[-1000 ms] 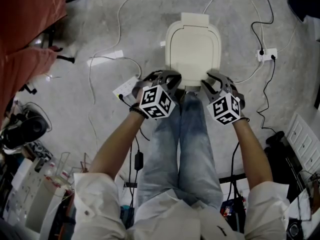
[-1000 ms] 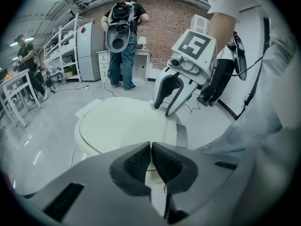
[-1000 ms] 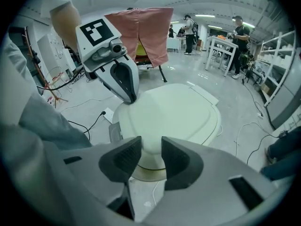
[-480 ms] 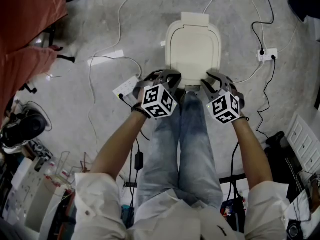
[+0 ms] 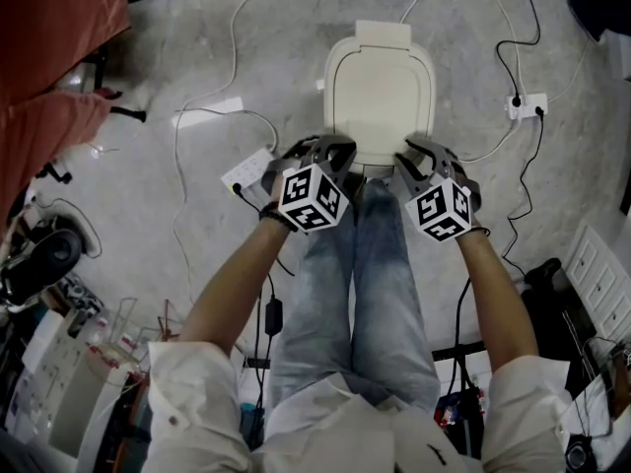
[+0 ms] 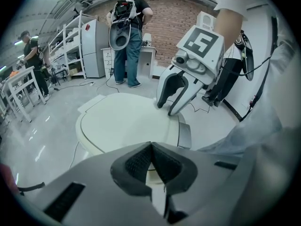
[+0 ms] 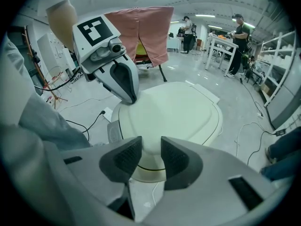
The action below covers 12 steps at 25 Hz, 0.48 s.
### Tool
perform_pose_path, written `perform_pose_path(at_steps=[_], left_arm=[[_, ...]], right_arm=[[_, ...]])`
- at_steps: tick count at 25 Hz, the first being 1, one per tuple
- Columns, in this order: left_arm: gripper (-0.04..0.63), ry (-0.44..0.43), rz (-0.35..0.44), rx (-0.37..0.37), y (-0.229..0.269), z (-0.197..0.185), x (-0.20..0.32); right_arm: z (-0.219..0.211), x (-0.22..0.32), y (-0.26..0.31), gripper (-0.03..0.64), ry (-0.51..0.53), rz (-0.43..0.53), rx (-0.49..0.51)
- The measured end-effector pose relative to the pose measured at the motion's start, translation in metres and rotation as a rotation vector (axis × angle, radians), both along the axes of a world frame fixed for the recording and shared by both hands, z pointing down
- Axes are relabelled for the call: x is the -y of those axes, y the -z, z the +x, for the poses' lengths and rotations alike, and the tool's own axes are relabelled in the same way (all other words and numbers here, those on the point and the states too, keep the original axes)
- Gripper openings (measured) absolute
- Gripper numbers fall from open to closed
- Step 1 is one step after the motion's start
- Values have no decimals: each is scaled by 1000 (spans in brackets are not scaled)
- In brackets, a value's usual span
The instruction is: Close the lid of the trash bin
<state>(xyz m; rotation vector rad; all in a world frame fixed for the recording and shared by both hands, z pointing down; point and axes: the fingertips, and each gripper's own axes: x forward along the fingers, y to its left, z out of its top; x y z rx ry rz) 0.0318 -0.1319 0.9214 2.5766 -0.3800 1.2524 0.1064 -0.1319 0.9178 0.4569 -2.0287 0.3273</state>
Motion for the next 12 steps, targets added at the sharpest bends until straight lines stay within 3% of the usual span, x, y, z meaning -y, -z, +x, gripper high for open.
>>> perform_pose_path(at_steps=[4, 5, 6, 12], left_arm=[[26, 8, 5, -14, 2, 0, 1], [26, 18, 7, -29, 4, 1, 3], [26, 31, 11, -47, 8, 1, 5], [26, 133, 95, -171, 82, 1, 28]], right_arm=[[-1, 1, 1, 123, -17, 3, 6], [-1, 3, 3, 55, -35, 15, 12], [-1, 6, 6, 29, -58, 30, 22], [3, 32, 75, 18, -260, 100, 140]])
